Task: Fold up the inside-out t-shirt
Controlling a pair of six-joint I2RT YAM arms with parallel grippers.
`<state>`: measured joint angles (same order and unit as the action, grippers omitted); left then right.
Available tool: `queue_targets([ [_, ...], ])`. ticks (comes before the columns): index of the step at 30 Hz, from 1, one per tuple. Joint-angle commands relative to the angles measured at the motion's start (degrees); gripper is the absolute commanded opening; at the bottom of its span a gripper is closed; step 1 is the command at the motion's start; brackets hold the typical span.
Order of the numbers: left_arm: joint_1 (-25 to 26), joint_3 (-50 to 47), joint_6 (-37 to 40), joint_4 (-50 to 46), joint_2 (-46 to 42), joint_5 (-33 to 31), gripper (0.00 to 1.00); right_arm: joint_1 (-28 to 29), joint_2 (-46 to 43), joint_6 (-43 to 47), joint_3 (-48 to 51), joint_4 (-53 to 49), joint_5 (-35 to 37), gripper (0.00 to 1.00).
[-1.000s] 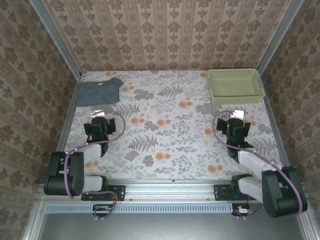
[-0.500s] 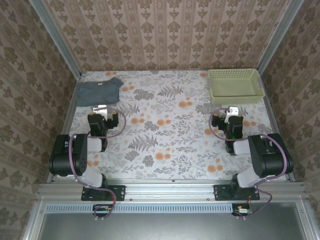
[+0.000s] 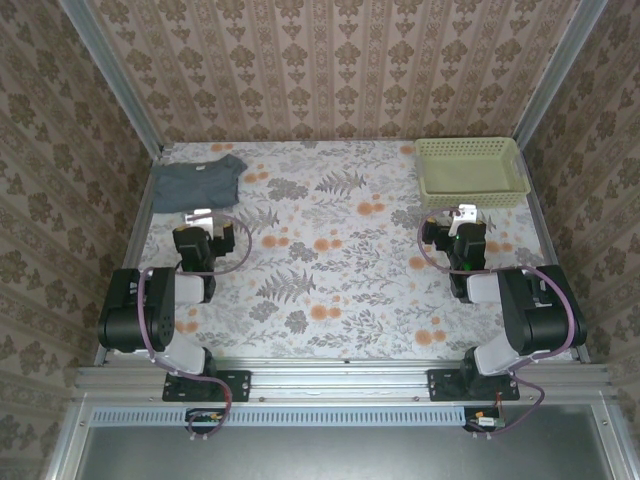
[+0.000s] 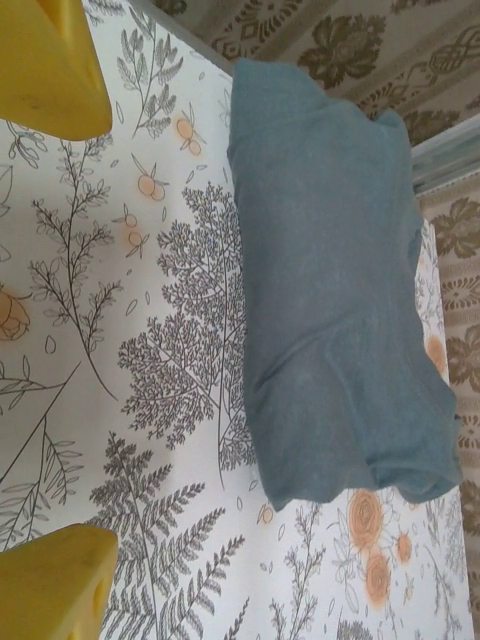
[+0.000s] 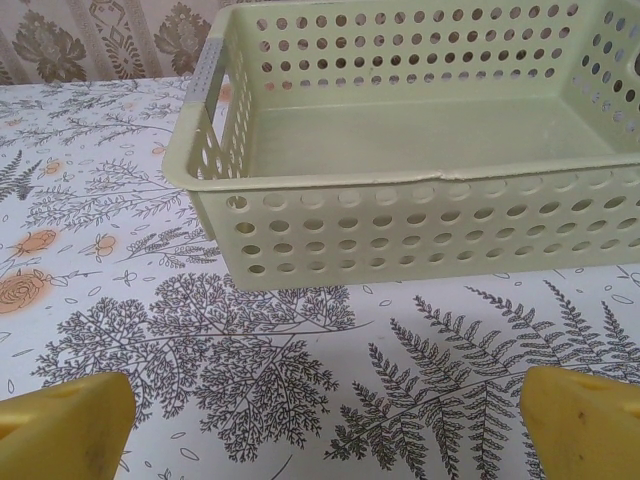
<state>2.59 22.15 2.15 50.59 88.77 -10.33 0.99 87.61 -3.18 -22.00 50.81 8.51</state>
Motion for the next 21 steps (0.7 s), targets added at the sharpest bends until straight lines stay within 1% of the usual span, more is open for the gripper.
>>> queue_targets([
  [1, 0.19, -0.44, -1.36, 1.87, -0.44, -2.96, 1.0, 0.37, -0.07, 0.1, -0.64, -0.52, -0.31, 1.0],
  [21, 0.2, -0.49, -1.37, 2.06, -0.44, -2.86, 1.0, 0.62, 0.01, 0.37, -0.85, -0.88, -0.46, 1.0],
])
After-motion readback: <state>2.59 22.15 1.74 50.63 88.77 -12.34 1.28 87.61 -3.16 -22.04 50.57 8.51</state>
